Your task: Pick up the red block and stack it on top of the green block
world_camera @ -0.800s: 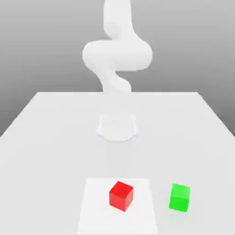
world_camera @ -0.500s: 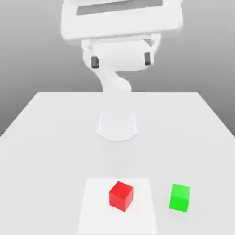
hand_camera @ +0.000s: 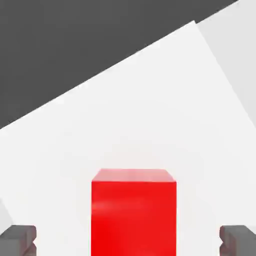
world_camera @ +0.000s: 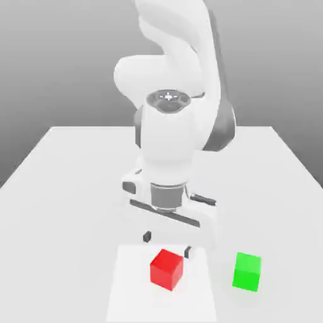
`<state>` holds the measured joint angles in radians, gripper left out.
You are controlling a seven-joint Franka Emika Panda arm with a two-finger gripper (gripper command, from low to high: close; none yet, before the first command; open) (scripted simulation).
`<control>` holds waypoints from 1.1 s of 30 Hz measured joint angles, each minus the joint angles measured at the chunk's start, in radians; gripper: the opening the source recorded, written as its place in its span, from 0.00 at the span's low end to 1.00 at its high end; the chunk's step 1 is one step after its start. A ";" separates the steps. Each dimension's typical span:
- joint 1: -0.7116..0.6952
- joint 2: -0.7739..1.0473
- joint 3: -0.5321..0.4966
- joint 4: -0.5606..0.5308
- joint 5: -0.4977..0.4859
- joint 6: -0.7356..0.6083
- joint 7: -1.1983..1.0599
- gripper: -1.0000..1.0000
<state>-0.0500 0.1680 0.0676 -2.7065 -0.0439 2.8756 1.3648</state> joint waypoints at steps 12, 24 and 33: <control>0.009 0.042 -0.011 0.005 -0.010 0.037 0.009 0.00; 0.073 -0.136 0.065 0.009 0.032 -0.146 -0.340 0.00; 0.152 -0.152 0.134 0.045 0.036 -0.198 -0.735 0.00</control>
<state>0.1022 0.0163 0.2012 -2.6618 -0.0076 2.6779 0.6294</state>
